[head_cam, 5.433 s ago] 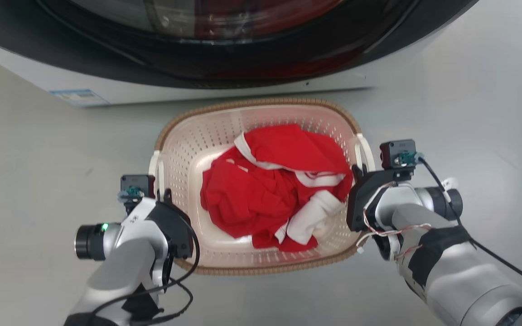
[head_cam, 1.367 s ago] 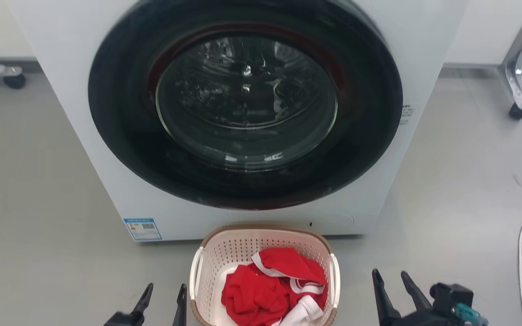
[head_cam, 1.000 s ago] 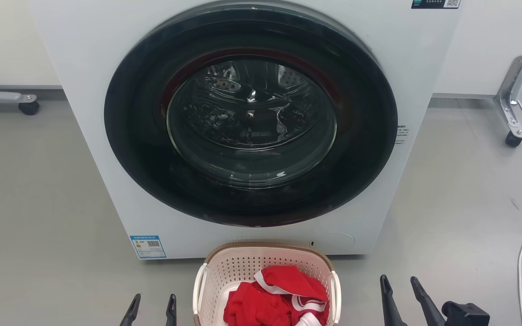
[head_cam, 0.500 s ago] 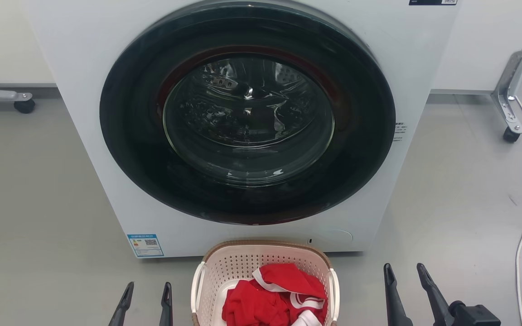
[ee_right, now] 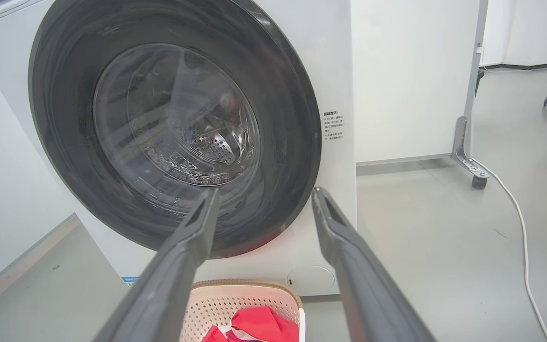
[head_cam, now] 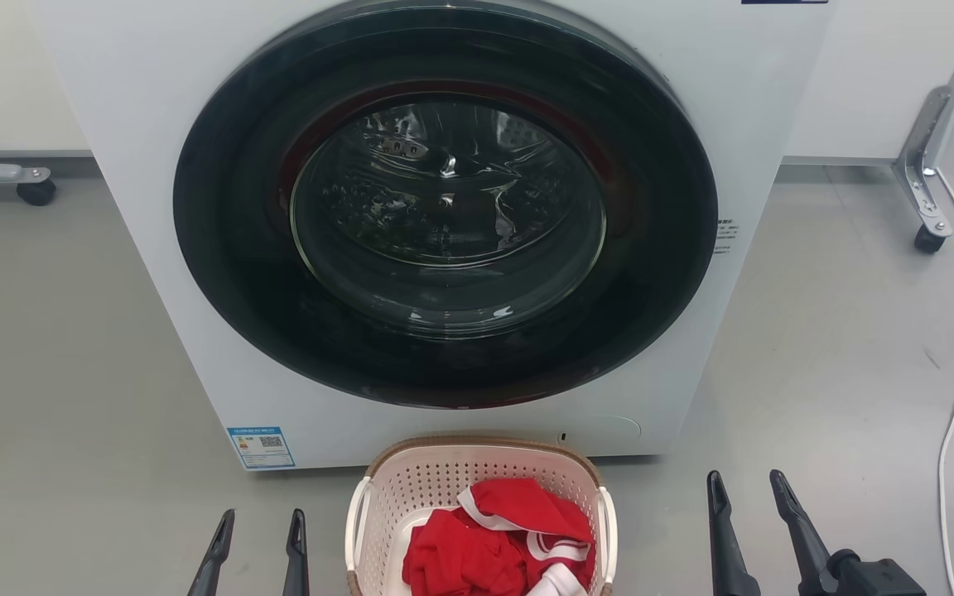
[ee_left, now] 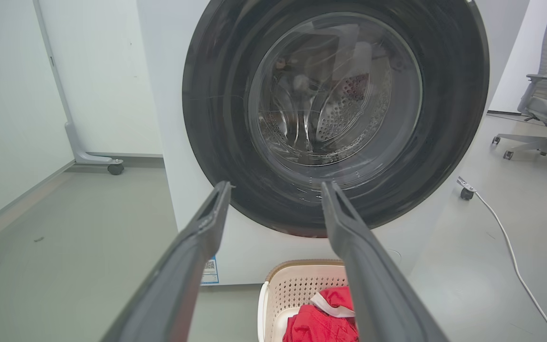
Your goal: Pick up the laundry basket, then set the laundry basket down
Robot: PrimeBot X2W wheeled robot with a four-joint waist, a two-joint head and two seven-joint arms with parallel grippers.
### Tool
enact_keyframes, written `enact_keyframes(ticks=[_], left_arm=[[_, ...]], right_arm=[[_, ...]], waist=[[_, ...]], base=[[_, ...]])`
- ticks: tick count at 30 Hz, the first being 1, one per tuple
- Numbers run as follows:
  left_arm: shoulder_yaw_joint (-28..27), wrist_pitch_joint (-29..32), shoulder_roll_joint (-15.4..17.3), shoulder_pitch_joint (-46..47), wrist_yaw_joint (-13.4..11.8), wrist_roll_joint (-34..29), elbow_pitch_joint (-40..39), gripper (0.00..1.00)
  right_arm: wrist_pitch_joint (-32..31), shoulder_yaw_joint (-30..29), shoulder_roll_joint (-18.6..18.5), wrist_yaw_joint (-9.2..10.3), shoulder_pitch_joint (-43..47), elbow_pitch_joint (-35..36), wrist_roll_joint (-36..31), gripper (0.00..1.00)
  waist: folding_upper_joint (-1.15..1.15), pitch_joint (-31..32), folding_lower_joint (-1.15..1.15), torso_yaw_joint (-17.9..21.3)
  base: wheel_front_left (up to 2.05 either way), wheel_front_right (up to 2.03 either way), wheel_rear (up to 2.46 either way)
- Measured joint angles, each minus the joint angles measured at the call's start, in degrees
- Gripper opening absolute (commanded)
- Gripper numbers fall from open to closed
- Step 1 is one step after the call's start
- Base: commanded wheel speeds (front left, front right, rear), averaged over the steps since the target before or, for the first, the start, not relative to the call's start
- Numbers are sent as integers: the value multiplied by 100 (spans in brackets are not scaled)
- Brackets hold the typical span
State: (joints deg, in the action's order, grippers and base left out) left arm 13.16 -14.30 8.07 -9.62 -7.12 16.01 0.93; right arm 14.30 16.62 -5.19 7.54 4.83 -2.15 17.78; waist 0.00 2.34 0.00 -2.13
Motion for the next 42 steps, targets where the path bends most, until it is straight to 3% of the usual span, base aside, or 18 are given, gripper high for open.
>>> enact_keyframes(ticks=[2, 3, 15, 42], left_arm=[[-1, 0, 2, -13, 0, -8, -12, 100], [0, 0, 3, -14, 0, -15, -41, 0], [-63, 116, -62, -82, 69, 279, 300, 0], [-616, 773, -203, 302, 469, 2607, 692, 0]], right_arm=[[0, -13, 18, 0, 29, 25, -20, 100], [0, -18, 25, 0, 40, 35, -20, 0], [-120, -131, 54, -69, 165, -309, 294, 0], [-772, -849, 124, -464, -120, -654, 2550, 0]], waist=[[0, -5, 0, 8], [0, -8, 0, 11], [0, -30, 0, 29], [0, -96, 0, 85]], base=[[0, 0, 0], [0, 0, 0], [0, 0, 0], [0, 0, 0]])
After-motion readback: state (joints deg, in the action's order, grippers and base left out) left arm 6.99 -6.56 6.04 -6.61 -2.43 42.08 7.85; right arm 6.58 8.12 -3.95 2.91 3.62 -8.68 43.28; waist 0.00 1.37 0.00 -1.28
